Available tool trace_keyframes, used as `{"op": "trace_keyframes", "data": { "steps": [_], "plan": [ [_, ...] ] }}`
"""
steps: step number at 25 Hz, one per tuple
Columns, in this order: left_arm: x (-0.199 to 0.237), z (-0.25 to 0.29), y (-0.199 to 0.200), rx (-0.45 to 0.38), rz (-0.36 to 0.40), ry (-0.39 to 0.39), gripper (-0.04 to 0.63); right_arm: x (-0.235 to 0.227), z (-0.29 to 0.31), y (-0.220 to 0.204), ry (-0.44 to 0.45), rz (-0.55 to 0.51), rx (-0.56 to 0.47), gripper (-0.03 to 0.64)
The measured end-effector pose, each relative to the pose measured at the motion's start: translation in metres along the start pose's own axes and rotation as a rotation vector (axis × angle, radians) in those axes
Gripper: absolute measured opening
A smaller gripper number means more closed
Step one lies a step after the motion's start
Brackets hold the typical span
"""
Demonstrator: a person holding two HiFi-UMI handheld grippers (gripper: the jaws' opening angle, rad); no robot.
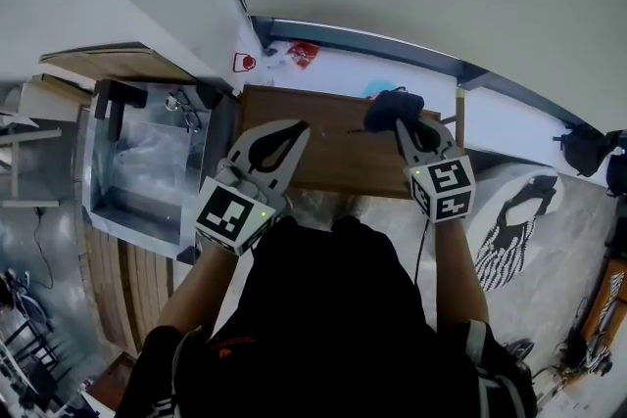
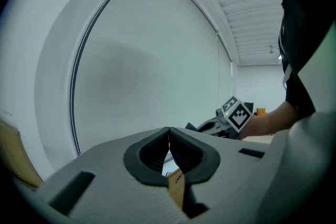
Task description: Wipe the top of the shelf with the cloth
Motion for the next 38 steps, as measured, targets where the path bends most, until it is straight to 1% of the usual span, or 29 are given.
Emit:
{"op": "trace_keyframes", "data": {
  "steps": [6,9,12,15,22,24,28,32,34,36,38],
  "plan": [
    [-0.005,-0.005,0.009,-0.004,-0.018,0.006,0.02,0.008,-0.016,0.025,-0.005,-0.009,-0.062,0.026],
    [-0.007,-0.006,0.012,-0.026,0.024,-0.008,0.02,0.011,-0.025,0.037,-0.007,0.004,-0.102,0.026],
    [-0.009,-0.008,0.017,-0.027,0.026,-0.01,0.02,0.015,-0.032,0.048,-0.009,0.011,-0.138,0.026],
    [-0.011,-0.01,0.022,-0.031,0.045,-0.015,0.02,0.016,-0.039,0.058,-0.018,0.009,-0.163,0.026],
    [-0.006,-0.021,0.021,-0.039,0.081,-0.011,0.02,0.024,-0.048,0.075,-0.011,0.017,-0.211,0.026],
    [-0.003,-0.025,0.02,-0.034,0.07,0.0,0.02,0.028,-0.048,0.079,-0.004,0.016,-0.219,0.026],
    [0.003,-0.031,0.017,-0.038,0.09,0.009,0.02,0.034,-0.047,0.085,0.006,0.013,-0.229,0.026],
    [0.006,-0.033,0.018,-0.04,0.092,0.017,0.02,0.039,-0.045,0.089,0.018,0.008,-0.237,0.026],
    [0.006,-0.034,0.018,-0.038,0.085,0.021,0.02,0.042,-0.045,0.09,0.023,0.004,-0.239,0.026],
    [0.006,-0.036,0.018,-0.027,0.061,0.031,0.02,0.044,-0.046,0.091,0.026,0.002,-0.242,0.026],
    [0.005,-0.037,0.018,-0.025,0.059,0.032,0.02,0.045,-0.047,0.091,0.029,-0.001,-0.242,0.026]
  ]
}}
Point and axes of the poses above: the fingertips, and each gripper's own axes: z forward along the fingers, x to its left, y out of its top, the point moved 3 cm from there along -z, backward along the fingers, and after that the axes turned 3 degrees about y, right-handed, at the moved point
